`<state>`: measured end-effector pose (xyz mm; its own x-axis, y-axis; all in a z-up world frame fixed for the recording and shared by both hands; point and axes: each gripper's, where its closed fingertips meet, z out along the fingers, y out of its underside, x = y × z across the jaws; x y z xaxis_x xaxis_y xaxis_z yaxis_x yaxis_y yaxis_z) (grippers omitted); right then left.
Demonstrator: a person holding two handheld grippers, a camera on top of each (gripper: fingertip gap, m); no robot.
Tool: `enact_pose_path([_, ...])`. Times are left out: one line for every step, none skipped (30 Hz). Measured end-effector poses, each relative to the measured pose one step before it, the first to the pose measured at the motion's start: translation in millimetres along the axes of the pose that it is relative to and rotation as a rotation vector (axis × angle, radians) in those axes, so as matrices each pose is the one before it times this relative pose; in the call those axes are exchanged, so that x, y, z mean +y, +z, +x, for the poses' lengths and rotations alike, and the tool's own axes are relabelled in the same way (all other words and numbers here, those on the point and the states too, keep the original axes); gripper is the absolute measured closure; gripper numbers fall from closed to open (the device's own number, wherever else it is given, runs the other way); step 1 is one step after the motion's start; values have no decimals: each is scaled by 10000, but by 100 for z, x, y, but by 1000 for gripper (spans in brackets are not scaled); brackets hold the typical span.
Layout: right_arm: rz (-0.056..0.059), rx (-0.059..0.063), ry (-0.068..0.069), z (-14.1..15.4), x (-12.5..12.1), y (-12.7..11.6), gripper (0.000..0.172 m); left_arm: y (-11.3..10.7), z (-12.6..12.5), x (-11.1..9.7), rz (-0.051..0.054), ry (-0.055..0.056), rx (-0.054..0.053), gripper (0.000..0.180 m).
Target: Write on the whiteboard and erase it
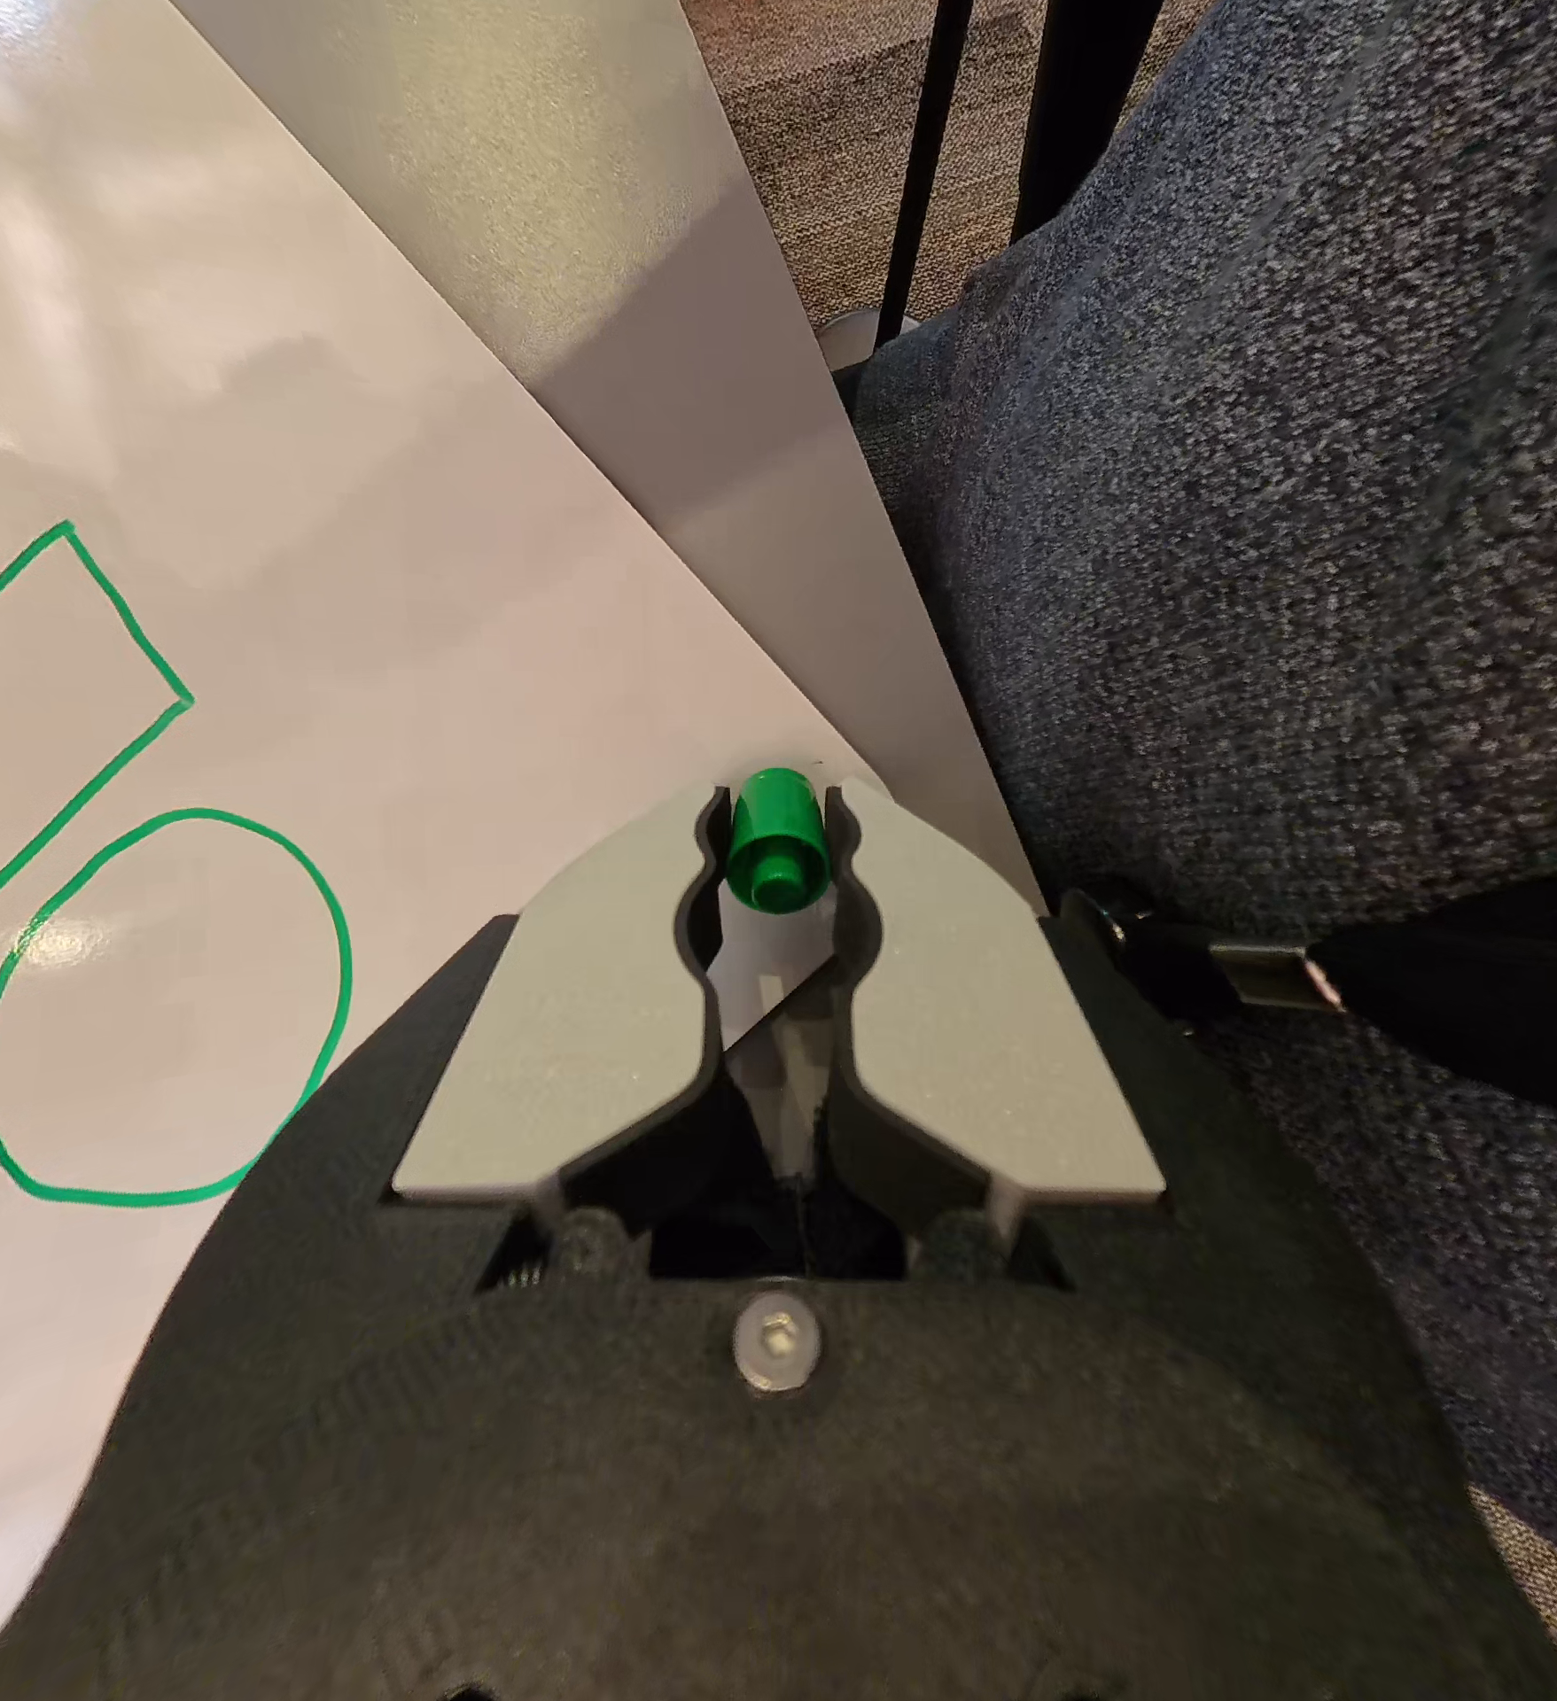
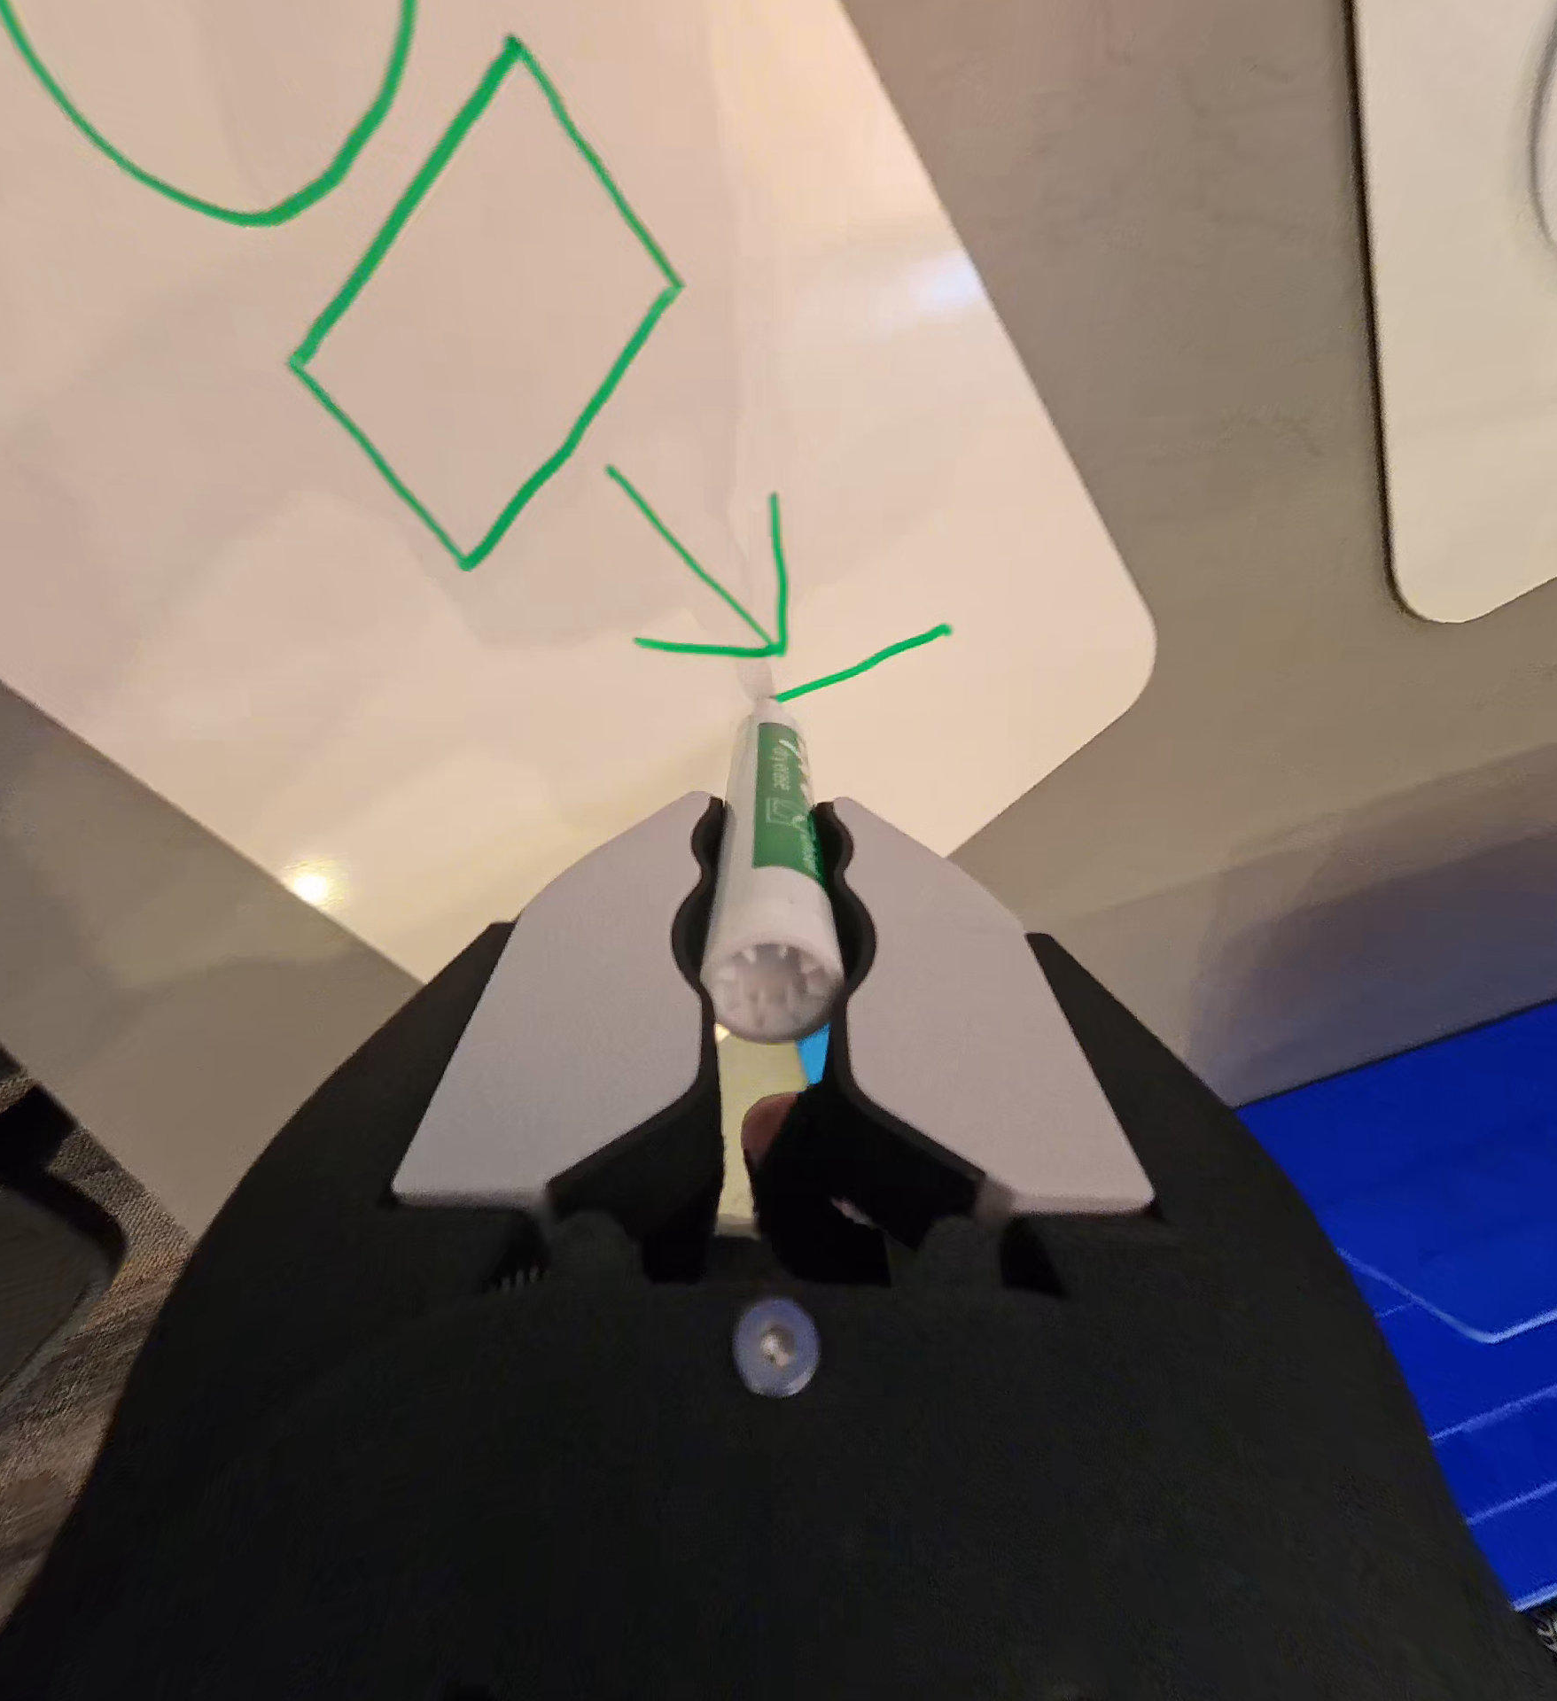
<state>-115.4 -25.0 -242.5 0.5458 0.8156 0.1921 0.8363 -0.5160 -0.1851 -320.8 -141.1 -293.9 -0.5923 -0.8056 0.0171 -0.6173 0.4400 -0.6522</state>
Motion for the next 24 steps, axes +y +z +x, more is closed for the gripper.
enact_pose_path([9,-43,-11,-613,119,-152,151,-7,0,9,-2,3,-3,160])
enact_pose_path([13,-58,-23,-633,83,-143,151,-10,-7,-2,-3,3,-4,160])
enact_pose_path([19,-37,-26,-571,42,-112,151,-4,2,7,-4,6,-6,160])
enact_pose_path([8,11,-19,-407,47,-86,151,-6,-5,-6,-4,7,-6,160])
enact_pose_path([10,31,-15,-246,30,-47,151,-6,-2,8,-1,4,-4,160])
enact_pose_path([10,8,5,-157,17,-30,151,-11,-10,-3,1,0,-1,160])
enact_pose_path([14,7,31,-20,44,-3,151,0,-4,1,-1,2,-2,160])
enact_pose_path([39,-36,68,45,23,-2,151,-9,-6,-3,-2,3,-3,160])
enact_pose_path([6,-1,47,130,102,12,151,-5,-9,6,-1,0,-1,160])
enact_pose_path([-55,41,40,216,201,1,151,-13,4,0,0,1,-2,160])
enact_pose_path([-91,49,27,257,281,-17,151,-6,-5,8,-2,5,-5,160])
enact_pose_path([-84,47,28,259,280,-10,151,-1,-9,1,-1,5,-4,160])
enact_pose_path([-52,32,45,254,266,-5,151,-19,-6,6,2,-2,2,160])
enact_pose_path([-32,23,49,235,266,6,151,-3,1,2,2,-3,6,160])
enact_pose_path([-45,21,66,261,304,1,151,-14,-10,0,2,-1,4,160])
enact_pose_path([-52,26,65,264,338,-8,151,-2,-3,1,3,-1,4,160])
enact_pose_path([-50,29,78,286,353,-3,151,-5,-4,4,4,-4,7,160])
enact_pose_path([-64,46,76,315,379,-1,151,-16,-10,1,4,-6,8,160])
enact_pose_path([-72,55,59,318,391,1,151,-1,1,-1,4,-2,6,160])
enact_pose_path([-67,56,59,309,366,9,151,-3,-5,2,2,0,2,160])
enact_pose_path([-15,13,86,243,290,11,151,-11,-4,-2,0,-1,3,160])
enact_pose_path([13,-6,89,211,233,12,151,0,-9,-3,4,-5,8,160])
enact_pose_path([-16,19,64,219,239,17,151,-7,-5,5,7,-8,11,160])
enact_pose_path([-50,36,47,223,267,10,151,-8,-11,-9,4,-4,6,160])
